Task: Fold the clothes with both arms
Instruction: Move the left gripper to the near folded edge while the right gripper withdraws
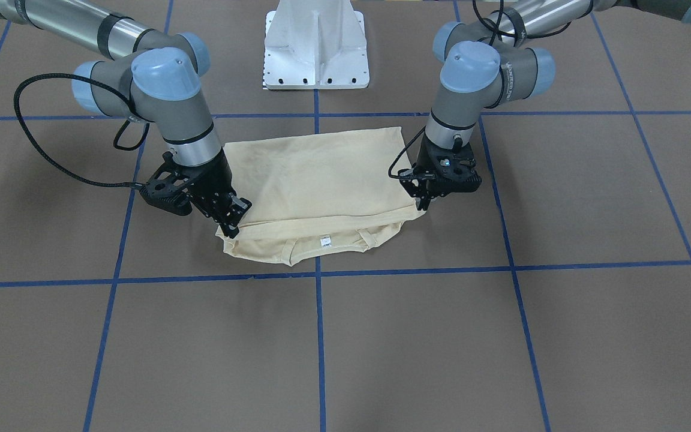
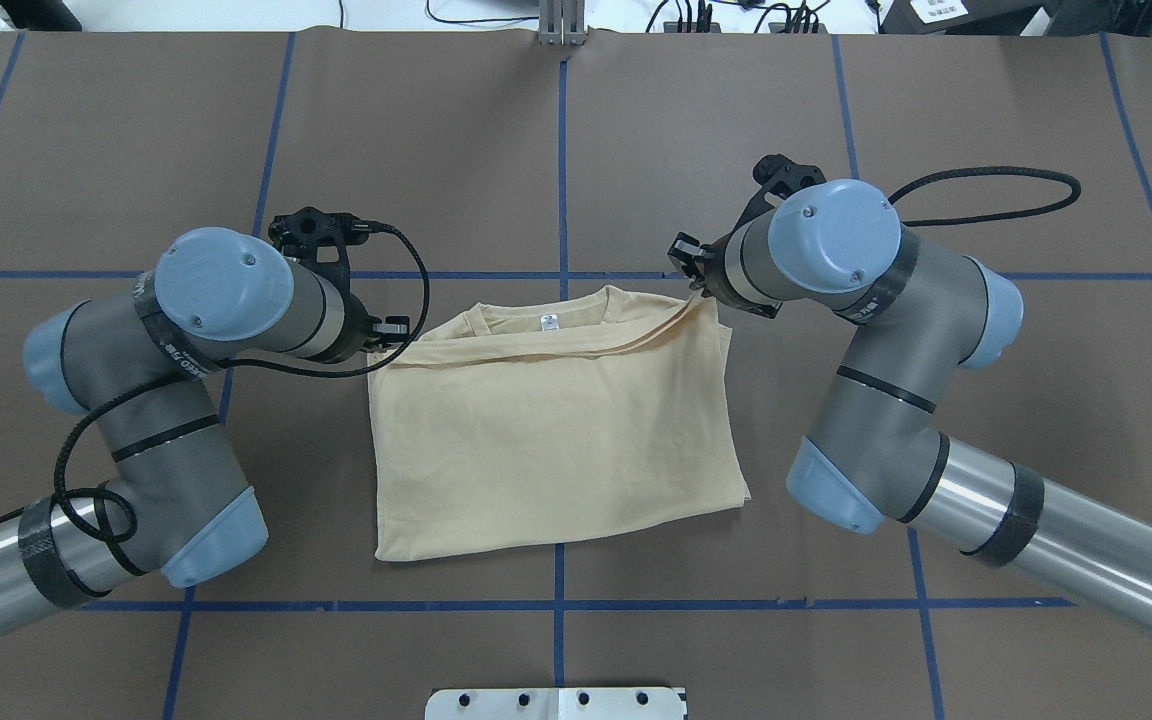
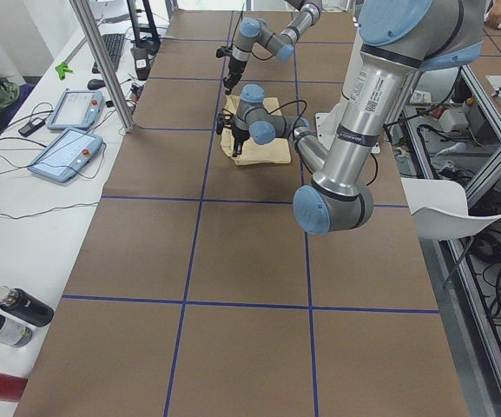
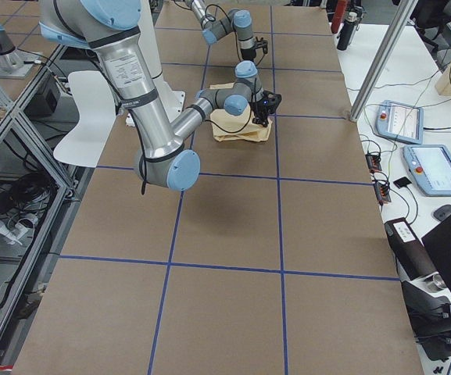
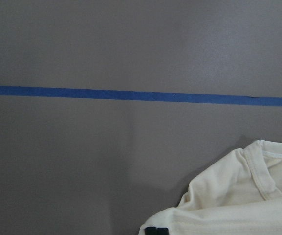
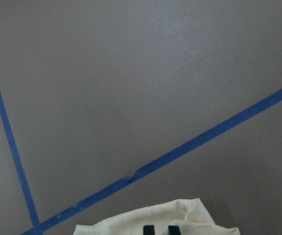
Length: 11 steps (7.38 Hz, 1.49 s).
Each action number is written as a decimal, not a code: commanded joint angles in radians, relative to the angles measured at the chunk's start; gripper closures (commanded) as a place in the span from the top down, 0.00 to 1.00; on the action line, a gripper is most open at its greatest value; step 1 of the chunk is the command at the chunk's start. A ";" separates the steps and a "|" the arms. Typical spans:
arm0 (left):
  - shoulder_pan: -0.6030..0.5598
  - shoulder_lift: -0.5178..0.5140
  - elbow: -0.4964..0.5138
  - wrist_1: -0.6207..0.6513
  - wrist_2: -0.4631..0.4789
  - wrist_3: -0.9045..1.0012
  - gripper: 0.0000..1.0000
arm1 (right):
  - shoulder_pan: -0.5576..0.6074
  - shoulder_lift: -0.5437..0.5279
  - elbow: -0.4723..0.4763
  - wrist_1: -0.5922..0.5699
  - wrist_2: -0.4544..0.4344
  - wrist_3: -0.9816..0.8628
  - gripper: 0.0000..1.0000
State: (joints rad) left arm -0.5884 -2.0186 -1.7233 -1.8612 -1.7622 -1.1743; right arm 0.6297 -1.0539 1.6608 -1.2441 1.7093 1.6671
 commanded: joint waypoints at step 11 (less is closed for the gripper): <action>0.265 0.205 -0.157 -0.190 -0.079 -0.011 0.88 | 0.099 -0.023 -0.007 0.005 0.139 -0.104 1.00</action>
State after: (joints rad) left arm -0.3429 -1.8141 -1.8810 -2.0503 -1.8493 -1.1756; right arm 0.7287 -1.0779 1.6534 -1.2395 1.8473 1.5631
